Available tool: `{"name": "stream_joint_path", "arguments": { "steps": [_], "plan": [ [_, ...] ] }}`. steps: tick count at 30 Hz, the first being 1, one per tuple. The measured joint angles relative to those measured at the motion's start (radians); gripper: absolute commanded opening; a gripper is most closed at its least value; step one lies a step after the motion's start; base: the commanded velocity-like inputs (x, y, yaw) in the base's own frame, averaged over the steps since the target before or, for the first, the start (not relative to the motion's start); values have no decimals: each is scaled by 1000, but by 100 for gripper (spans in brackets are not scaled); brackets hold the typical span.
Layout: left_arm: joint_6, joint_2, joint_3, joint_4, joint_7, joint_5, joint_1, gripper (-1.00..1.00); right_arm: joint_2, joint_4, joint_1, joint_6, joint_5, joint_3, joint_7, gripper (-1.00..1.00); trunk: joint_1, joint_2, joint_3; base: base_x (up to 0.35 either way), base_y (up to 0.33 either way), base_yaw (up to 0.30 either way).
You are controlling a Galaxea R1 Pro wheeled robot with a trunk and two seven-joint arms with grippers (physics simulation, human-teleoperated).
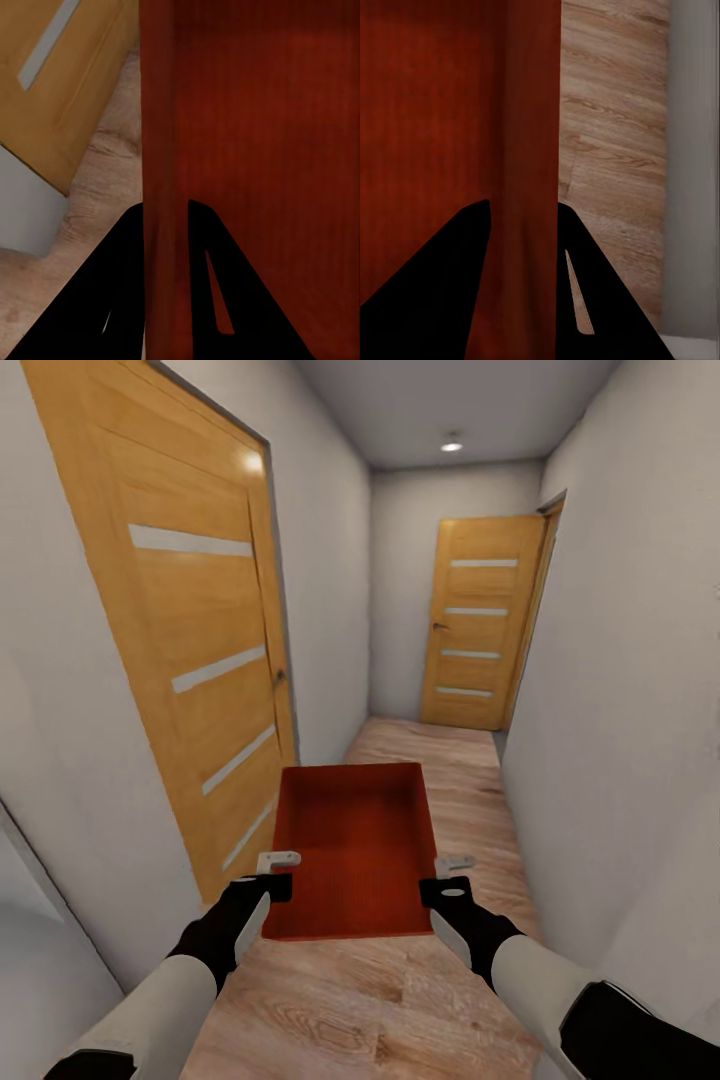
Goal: Move the two storage containers from the living room to the garage. In the garage, place one container on the floor and stack the other container on top of it (either order is fine).
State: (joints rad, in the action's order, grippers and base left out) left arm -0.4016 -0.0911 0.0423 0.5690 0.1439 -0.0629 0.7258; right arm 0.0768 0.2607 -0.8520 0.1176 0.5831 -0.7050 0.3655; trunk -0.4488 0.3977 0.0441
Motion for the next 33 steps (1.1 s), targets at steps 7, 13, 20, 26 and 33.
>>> {"name": "stream_joint_path", "arguments": {
  "steps": [7,13,20,26,33],
  "plan": [
    [0,0,0,-1,0,0,0,-100,-1,0,0,1,0,0,-2,-100,0,0,0,322,0,-28],
    [0,0,0,-1,0,0,0,-100,-1,0,0,1,0,0,-2,-100,0,0,0,322,0,0],
    [0,-1,0,-1,0,0,0,-100,-1,0,0,0,0,0,-2,-100,0,0,0,322,0,-28],
    [0,0,0,2,0,1,0,-100,0,0,0,-2,0,0,0,-100,0,0,0,322,0,-210],
    [0,0,0,1,0,1,0,-100,0,0,0,-1,0,0,0,-100,0,0,0,322,0,-240]
  ]
}}
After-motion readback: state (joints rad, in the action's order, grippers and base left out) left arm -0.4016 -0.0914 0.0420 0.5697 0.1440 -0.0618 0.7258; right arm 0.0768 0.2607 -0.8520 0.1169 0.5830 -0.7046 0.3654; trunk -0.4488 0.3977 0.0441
